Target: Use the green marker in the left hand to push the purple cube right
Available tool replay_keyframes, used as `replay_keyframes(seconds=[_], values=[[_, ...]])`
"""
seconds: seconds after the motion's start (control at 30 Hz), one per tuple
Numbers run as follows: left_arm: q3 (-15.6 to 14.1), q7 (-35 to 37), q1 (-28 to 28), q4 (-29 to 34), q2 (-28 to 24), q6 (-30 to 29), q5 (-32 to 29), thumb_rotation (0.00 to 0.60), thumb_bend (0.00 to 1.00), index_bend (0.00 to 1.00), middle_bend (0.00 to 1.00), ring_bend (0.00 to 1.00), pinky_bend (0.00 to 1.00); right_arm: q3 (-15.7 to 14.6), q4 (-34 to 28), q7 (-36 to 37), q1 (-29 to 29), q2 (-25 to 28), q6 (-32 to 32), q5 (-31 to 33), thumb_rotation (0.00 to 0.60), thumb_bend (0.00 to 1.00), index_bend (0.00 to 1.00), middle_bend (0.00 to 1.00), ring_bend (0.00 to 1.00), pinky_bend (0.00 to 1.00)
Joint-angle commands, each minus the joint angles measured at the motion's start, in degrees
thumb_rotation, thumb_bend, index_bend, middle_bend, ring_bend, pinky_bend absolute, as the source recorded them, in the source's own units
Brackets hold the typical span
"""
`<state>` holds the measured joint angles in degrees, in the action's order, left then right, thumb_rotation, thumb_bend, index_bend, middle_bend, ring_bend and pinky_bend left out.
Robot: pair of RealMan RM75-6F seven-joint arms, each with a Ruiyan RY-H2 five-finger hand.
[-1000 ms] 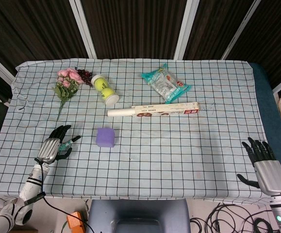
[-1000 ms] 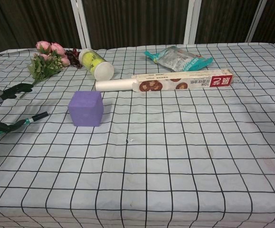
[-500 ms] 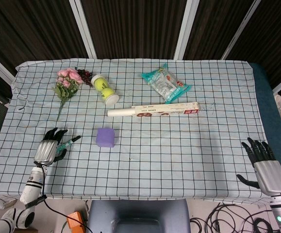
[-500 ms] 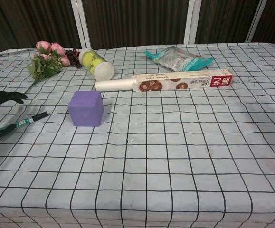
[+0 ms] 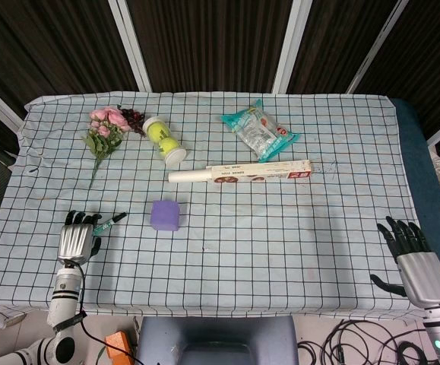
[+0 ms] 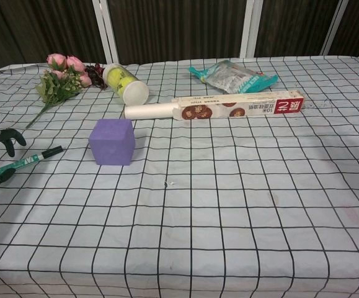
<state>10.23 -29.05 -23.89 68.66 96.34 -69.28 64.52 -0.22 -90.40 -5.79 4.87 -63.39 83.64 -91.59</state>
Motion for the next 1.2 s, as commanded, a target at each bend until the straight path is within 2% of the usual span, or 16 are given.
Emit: replay_keyframes(seconds=[0.03,0.4,0.87,1.1,1.2], values=[[0.7,-1.9,-0.6,-0.5,1.1,0.4,-1.6,0.6,0.35,0.31,0.4,0.23,0.17,0.0,0.0,0.2,-0.1,0.1,0.2,-0.1,0.6,0.31,0.0,0.0,0.0,0.0],[1.5,-3.6,-1.9,-3.3,2.7,2.2,-4.1,0.6,0.33,0.39,0.45,0.27,0.17,0.0,-0.1,0.4,-0.1,0.3,0.3,-0.1,0.6,0.31,0.0,0.0,0.0,0.0],[1.4,-3.3,-2.3,-4.5,2.9,2.4,-4.6,0.6,0.36,0.61,0.68,0.4,0.18,0.1,-0.2,0.1,-0.1,0.2,0.1,0.1,0.6,0.31,0.0,0.0,0.0,0.0],[1.0,-1.8,-1.6,-3.3,1.3,0.9,-3.0,0.6,0.45,0.68,0.74,0.42,0.17,0.1,-0.1,-0.1,0.0,0.1,-0.1,0.2,0.6,0.31,0.0,0.0,0.0,0.0],[0.5,0.4,-1.2,-2.8,-0.2,0.0,-1.0,0.6,0.53,0.72,0.76,0.44,0.17,0.1,-0.2,-0.2,0.0,0.1,-0.2,0.3,0.6,0.31,0.0,0.0,0.0,0.0]])
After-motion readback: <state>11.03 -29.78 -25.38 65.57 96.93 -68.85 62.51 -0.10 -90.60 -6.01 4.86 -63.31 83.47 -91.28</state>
